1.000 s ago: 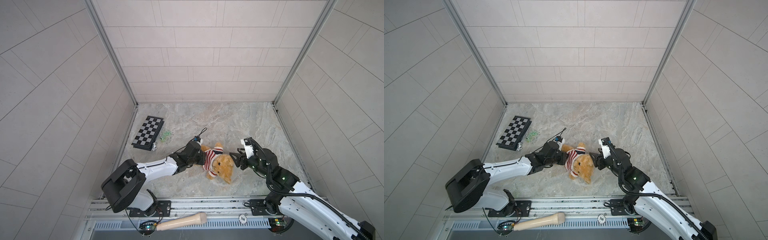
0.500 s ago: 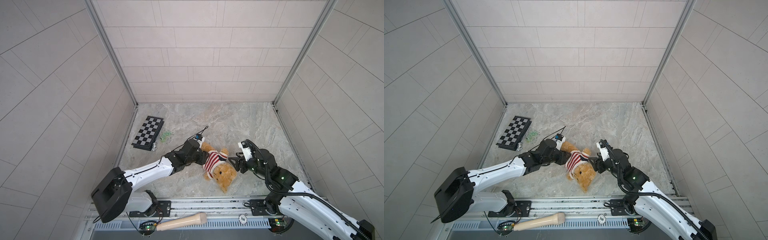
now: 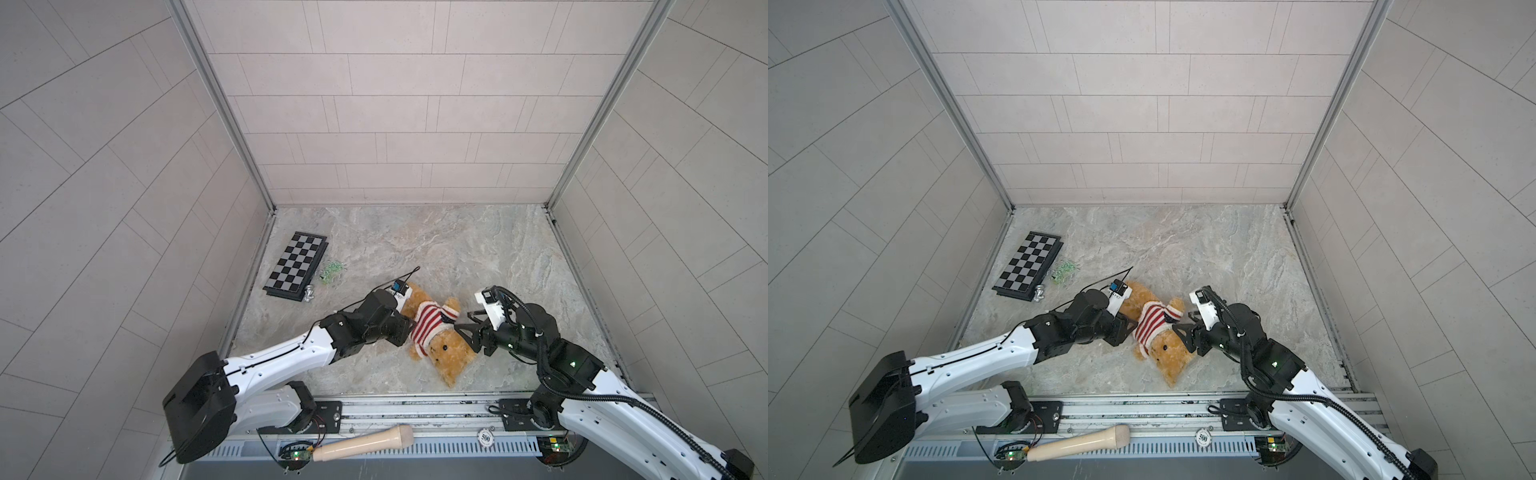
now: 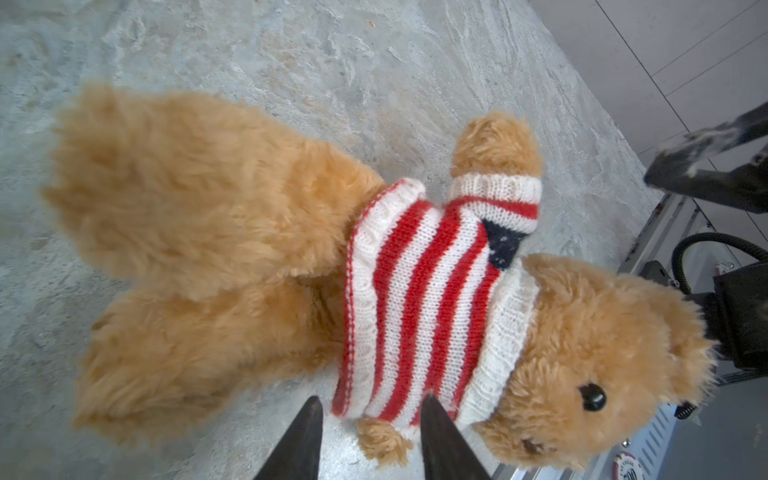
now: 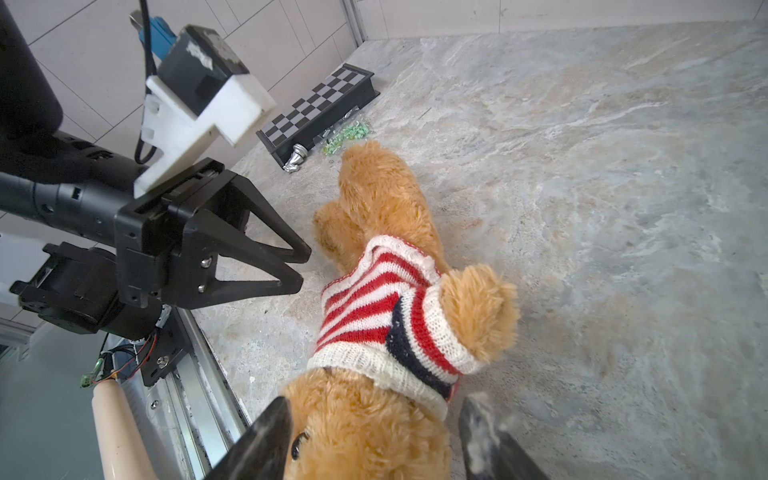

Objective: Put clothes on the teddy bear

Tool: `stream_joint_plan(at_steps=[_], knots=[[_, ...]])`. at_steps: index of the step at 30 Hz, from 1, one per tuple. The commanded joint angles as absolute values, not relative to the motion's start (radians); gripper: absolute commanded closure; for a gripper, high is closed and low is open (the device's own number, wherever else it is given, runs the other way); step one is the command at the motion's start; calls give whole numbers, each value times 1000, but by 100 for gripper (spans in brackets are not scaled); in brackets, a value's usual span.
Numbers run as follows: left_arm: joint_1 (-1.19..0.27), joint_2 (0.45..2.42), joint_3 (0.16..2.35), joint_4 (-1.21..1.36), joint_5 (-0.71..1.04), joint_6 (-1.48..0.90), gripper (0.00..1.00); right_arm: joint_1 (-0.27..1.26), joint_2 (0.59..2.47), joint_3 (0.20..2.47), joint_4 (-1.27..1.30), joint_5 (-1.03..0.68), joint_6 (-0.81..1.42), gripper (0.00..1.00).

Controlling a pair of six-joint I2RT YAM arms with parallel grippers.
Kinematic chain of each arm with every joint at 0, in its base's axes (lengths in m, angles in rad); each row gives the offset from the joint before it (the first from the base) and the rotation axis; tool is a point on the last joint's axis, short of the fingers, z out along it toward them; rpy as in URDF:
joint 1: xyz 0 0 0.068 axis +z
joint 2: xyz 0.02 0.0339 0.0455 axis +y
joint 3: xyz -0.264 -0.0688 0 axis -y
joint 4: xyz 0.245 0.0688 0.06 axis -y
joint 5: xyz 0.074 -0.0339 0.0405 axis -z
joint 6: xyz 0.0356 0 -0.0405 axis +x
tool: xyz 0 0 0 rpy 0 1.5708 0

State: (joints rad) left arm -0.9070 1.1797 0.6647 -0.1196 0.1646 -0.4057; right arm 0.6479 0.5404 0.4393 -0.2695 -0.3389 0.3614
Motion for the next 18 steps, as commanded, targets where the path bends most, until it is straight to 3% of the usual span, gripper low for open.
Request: stream_joint_plan(at_steps=[1, 13, 18], knots=[[-916, 1214, 739, -109, 189, -365, 59, 652, 510, 449, -327, -342, 369, 33], [-892, 1572, 1062, -259, 196, -282, 59, 709, 565, 421, -346, -437, 400, 28], [-847, 1626, 1065, -297, 178, -282, 59, 716, 611, 422, -348, -426, 396, 28]])
